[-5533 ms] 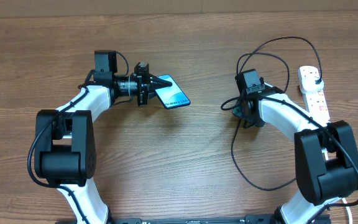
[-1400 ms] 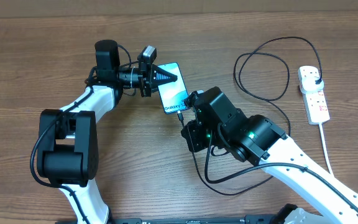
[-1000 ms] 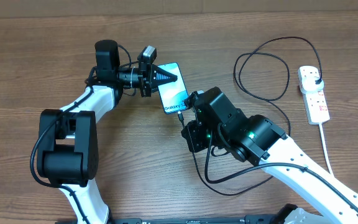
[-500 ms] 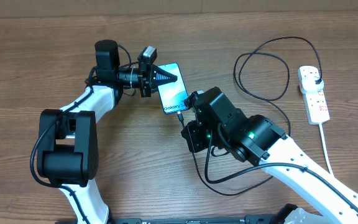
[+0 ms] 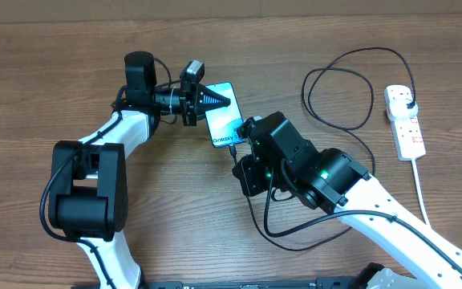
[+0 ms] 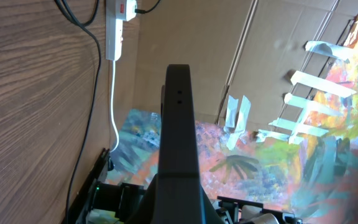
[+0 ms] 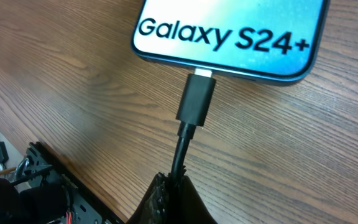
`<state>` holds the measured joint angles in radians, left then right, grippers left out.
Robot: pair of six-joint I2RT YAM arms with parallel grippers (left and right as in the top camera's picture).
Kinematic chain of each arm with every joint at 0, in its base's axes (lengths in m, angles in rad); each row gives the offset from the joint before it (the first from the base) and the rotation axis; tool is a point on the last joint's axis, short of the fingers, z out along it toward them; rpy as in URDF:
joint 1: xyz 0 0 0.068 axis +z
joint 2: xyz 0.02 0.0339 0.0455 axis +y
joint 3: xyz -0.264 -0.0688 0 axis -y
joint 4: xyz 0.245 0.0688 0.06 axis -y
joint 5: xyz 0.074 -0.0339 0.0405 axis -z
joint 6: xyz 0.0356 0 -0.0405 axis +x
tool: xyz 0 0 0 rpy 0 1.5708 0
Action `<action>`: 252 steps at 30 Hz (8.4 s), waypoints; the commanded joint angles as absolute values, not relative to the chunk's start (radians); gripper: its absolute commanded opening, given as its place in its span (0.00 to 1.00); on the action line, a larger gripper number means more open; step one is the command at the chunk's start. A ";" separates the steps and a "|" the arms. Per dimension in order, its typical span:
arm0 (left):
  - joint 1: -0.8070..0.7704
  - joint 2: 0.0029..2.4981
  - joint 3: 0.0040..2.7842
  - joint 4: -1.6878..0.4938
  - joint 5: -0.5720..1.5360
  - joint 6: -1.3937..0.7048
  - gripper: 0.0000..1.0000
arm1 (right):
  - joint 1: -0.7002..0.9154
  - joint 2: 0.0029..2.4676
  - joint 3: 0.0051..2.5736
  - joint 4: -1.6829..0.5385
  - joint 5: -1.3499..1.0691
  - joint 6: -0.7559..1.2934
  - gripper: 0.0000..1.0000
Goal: Plug charger to phone and switch on socket
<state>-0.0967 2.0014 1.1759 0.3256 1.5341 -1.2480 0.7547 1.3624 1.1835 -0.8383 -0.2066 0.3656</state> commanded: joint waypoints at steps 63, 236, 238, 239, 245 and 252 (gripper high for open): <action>-0.160 1.999 1.186 0.315 1.583 -0.817 0.04 | 0.755 1.491 1.224 -0.628 -0.052 0.279 0.04; -0.179 1.625 1.433 -1.071 0.081 -0.258 1.00 | 0.181 1.310 1.232 -1.002 0.181 0.558 0.04; -0.181 1.511 1.427 -1.108 0.044 -0.258 1.00 | 0.089 1.345 1.232 -1.006 0.123 0.557 0.04; -0.181 1.480 1.423 -1.115 0.036 -0.258 1.00 | 0.050 1.364 1.232 -1.006 0.103 0.557 0.04; -0.181 1.115 1.281 -1.160 -0.022 -0.279 0.99 | -0.146 1.472 1.232 -1.010 0.084 0.557 0.04; -0.181 0.783 1.193 -1.206 -0.158 -0.292 1.00 | -0.353 1.636 1.341 -1.043 0.084 0.541 0.04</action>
